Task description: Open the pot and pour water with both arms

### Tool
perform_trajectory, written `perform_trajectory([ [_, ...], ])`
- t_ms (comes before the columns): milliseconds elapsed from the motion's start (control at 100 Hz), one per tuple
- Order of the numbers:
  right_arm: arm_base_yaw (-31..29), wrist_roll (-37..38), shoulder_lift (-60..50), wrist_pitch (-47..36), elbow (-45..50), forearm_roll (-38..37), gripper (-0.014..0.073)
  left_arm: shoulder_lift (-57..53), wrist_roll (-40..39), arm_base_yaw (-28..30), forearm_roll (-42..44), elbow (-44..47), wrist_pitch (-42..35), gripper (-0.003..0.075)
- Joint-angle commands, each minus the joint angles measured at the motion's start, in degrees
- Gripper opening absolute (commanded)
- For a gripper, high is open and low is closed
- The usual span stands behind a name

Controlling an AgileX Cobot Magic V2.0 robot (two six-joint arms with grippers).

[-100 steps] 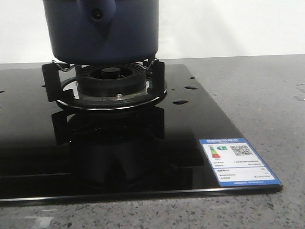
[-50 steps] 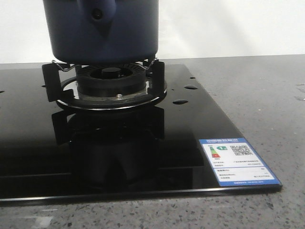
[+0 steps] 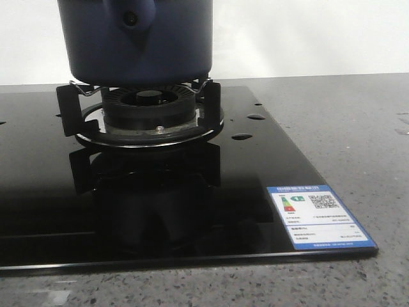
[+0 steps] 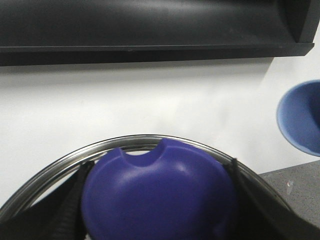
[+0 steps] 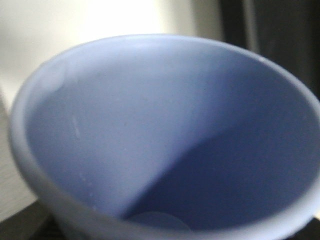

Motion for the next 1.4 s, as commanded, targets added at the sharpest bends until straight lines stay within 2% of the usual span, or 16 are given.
perform_trajectory([
  [0, -0.9, 1.3, -3.4, 4.4, -2.3, 7.2, 0.0234, -1.5, 0.1, -0.1, -0.3, -2.1, -5.9, 0.0335],
  [90, -3.1, 2.5, -4.4, 4.6, -2.3, 14.4, 0.0234, -1.5, 0.1, -0.1, -0.3, -2.1, -5.9, 0.0335],
  [310, -12.1, 12.0, -8.9, -1.7, -2.1, 28.0, 0.0234, -1.5, 0.1, -0.1, -0.3, -2.1, -5.9, 0.0335],
  [450, -16.7, 13.3, -12.4, -8.9, 0.4, 34.8, 0.0234, -1.5, 0.1, -0.1, -0.3, -2.1, -5.9, 0.0335],
  [580, -20.4, 14.9, -17.0, -19.7, 7.2, 41.0, 0.0234, -1.5, 0.1, -0.1, -0.3, -2.1, -5.9, 0.0335],
  [730, -26.4, 21.2, -22.9, -36.3, 20.0, 41.3, 0.0234, -1.5, 0.1, -0.1, -0.3, -2.1, -5.9, 0.0335],
  [780, -29.0, 22.4, -24.8, -43.6, 24.8, 41.3, 0.0234, -1.5, 0.1, -0.1, -0.3, -2.1, -5.9, 0.0335],
  [900, -35.5, 23.2, -28.2, -54.4, 35.8, 43.2, 0.0234, -1.5, 0.1, -0.1, -0.3, -2.1, -5.9, 0.0335],
  [1150, -45.8, 23.2, -28.5, -69.1, 54.6, 45.2, 0.0234, -1.5, 0.1, -0.1, -0.3, -2.1, -5.9, 0.0335],
  [1280, -47.7, 22.8, -25.8, -72.9, 59.3, 45.2, 0.0234, -1.5, 0.1, -0.1, -0.3, -2.1, -5.9, 0.0335],
  [1390, -47.7, 19.4, -21.9, -75.5, 60.9, 45.1, 0.0234, -1.5, 0.1, -0.1, -0.3, -2.1, -5.9, 0.0335],
])
